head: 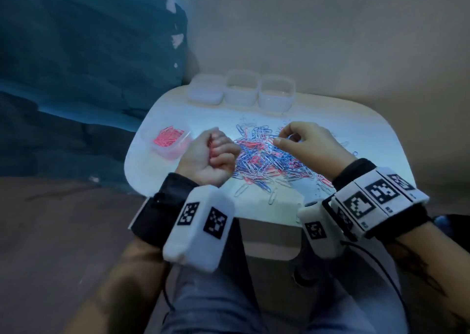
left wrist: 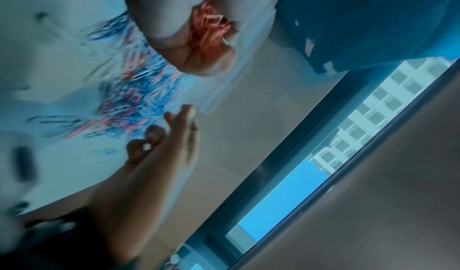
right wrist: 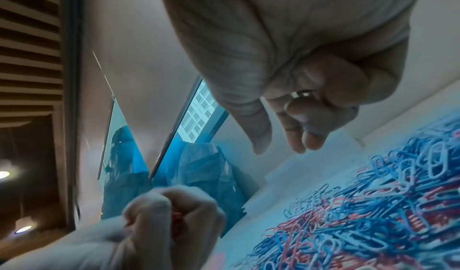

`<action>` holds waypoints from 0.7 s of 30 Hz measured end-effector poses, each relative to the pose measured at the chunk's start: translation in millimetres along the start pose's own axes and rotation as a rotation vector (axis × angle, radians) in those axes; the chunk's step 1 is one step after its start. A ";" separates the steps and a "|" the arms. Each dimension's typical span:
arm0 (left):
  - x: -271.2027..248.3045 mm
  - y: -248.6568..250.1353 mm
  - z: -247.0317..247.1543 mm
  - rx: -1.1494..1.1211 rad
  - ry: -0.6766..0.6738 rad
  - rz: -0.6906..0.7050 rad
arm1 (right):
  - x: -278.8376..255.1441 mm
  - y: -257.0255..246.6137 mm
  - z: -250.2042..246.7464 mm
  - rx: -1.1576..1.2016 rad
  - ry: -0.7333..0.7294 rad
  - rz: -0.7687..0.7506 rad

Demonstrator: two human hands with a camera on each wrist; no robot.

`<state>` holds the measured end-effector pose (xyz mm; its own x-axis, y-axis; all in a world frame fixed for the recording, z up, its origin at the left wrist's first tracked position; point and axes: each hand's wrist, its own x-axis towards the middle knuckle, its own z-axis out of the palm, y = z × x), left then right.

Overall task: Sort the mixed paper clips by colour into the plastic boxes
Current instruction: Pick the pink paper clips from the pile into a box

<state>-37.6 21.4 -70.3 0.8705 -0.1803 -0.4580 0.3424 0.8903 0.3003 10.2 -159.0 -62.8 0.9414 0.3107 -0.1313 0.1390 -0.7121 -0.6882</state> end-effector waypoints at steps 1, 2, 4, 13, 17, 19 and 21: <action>-2.8 19.6 2.5 0.109 0.001 0.042 | -0.4 -1.1 0.8 0.001 -0.002 -0.012; -4.1 39.2 5.5 0.243 0.025 0.098 | -0.9 -1.5 1.2 0.006 -0.004 -0.020; -1.1 72.9 8.4 0.536 0.149 0.241 | -2.1 -0.5 2.0 0.032 -0.013 -0.029; 23.2 97.7 -30.8 1.494 0.504 0.574 | -2.7 4.2 0.5 0.079 -0.048 -0.040; 12.4 93.7 -30.0 1.583 0.523 0.648 | -1.7 7.7 -1.7 0.101 -0.039 -0.036; 5.6 90.4 -31.0 1.713 0.511 0.658 | -2.1 12.2 -4.5 0.104 -0.018 -0.028; 1.3 84.9 -33.7 1.875 0.469 0.616 | -1.7 18.6 -9.5 0.091 0.010 -0.009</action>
<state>-19.3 110.9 -73.6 0.9563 0.2915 -0.0226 0.2351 -0.7207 0.6522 14.2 -178.7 -68.6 0.9433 0.3103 -0.1175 0.1199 -0.6490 -0.7513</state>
